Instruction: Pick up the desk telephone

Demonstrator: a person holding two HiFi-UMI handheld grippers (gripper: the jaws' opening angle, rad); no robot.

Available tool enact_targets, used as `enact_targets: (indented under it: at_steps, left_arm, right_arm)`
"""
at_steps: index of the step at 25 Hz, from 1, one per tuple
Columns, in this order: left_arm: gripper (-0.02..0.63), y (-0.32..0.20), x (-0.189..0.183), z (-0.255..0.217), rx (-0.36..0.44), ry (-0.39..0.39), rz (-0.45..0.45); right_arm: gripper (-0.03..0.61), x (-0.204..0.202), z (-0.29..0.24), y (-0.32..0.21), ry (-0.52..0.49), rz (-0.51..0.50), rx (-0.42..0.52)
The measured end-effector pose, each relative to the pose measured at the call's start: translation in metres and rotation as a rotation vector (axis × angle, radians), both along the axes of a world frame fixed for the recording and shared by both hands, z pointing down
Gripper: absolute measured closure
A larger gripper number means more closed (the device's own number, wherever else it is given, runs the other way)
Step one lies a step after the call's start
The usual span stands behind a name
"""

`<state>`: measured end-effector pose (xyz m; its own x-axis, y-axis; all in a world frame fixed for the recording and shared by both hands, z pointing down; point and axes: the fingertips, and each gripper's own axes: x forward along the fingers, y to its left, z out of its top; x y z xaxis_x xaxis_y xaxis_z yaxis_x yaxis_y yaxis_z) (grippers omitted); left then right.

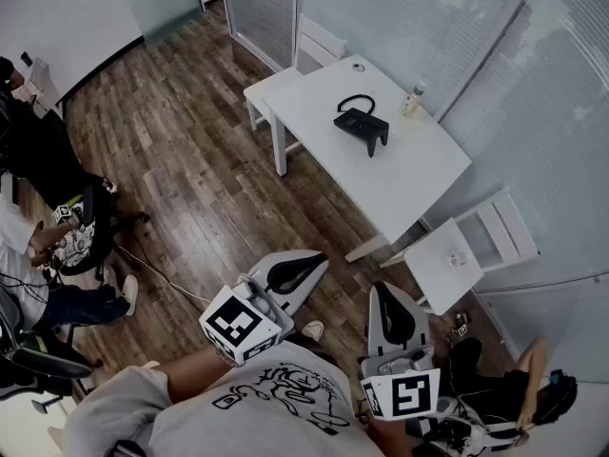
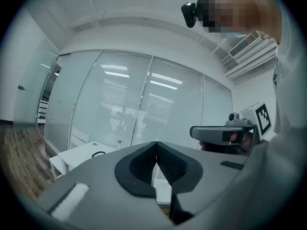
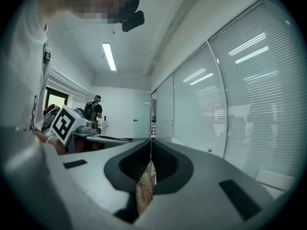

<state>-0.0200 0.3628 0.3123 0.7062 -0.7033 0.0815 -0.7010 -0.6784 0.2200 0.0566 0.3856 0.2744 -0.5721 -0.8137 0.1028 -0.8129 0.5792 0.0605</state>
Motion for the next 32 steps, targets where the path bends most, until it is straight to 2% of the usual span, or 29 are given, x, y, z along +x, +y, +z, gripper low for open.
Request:
enact_targets:
  at_steps: [8, 11, 18, 23, 32]
  left_arm:
    - [0.611, -0.011, -0.044, 0.008, -0.006, 0.018, -0.014]
    - [0.611, -0.016, -0.059, 0.013, -0.008, 0.015, -0.012]
    - [0.611, -0.037, -0.071, 0.022, -0.042, 0.016, -0.001]
    - [0.611, -0.070, -0.057, 0.028, -0.058, 0.015, 0.011]
    - [0.611, -0.179, 0.005, 0.022, -0.040, -0.003, 0.025]
  right_arm:
    - [0.572, -0.036, 0.005, -0.022, -0.044, 0.011, -0.019]
    - [0.572, -0.049, 0.007, -0.027, -0.028, 0.015, -0.006]
    - [0.572, -0.059, 0.018, -0.050, -0.036, 0.025, -0.042]
    - [0.572, -0.047, 0.025, -0.083, -0.041, 0.027, -0.051]
    - [0.572, 0.015, 0.022, -0.188, -0.063, 0.029, -0.040]
